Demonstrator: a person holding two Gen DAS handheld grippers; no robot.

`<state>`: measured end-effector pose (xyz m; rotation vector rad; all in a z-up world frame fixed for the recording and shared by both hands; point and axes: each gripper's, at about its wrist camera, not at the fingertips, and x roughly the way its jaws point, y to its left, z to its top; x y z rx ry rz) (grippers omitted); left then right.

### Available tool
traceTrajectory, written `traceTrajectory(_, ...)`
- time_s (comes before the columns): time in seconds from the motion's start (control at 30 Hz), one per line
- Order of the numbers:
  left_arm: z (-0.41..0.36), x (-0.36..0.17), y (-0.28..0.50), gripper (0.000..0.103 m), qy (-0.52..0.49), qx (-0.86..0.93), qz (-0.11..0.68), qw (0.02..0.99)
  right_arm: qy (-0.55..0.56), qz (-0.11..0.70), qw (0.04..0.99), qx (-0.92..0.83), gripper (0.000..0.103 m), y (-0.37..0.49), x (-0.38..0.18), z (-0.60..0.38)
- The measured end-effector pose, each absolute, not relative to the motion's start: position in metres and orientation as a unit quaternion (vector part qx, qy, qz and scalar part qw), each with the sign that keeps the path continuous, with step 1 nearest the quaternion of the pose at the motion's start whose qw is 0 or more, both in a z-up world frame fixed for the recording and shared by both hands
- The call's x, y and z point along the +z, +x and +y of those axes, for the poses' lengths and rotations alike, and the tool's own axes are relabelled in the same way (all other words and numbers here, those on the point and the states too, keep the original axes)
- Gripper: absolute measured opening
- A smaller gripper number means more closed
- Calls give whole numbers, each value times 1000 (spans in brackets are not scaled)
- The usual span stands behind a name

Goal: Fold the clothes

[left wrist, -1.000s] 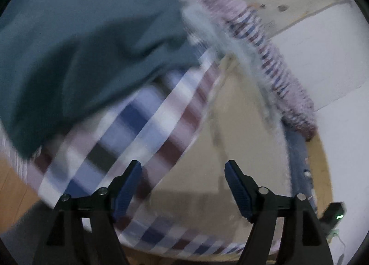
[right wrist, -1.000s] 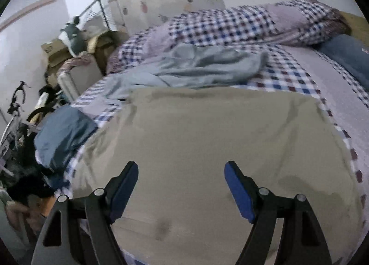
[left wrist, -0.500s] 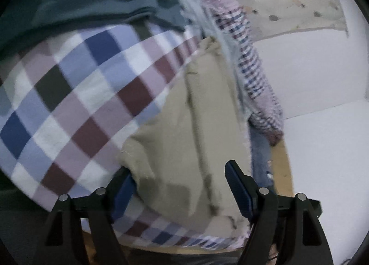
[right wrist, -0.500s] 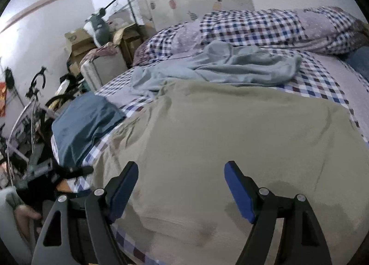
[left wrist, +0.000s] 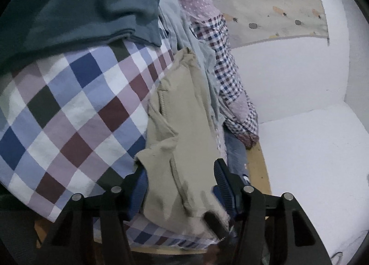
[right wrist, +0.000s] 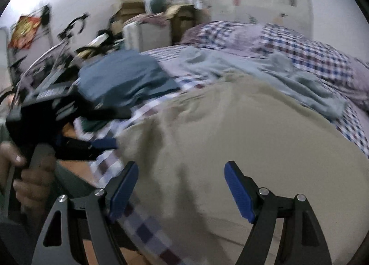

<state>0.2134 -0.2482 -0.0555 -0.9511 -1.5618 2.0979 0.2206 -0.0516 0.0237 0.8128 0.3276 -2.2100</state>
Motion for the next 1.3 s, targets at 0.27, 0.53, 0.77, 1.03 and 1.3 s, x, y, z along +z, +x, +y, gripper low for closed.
traceTrajectory(0.27,-252,-58,213,60,-316,690,-600,254,304,184,421,-834,77,245,0,-100)
traceTrajectory(0.53,-261,-55,218,60,-301,686,-607,266,300,216,396,-841,27,235,-21,-130)
traceTrajectory(0.77,-276,-54,238,62,-306,709,-597,216,299,177,387,-854,10,218,-6,-124)
traceTrajectory(1.03,-270,-69,256,63,-354,695,-602,170,306,162,395,-851,10,219,-3,-124)
traceTrajectory(1.3,-268,-84,247,64,-349,674,-628,172,308,150,398,-851,10,217,3,-124)
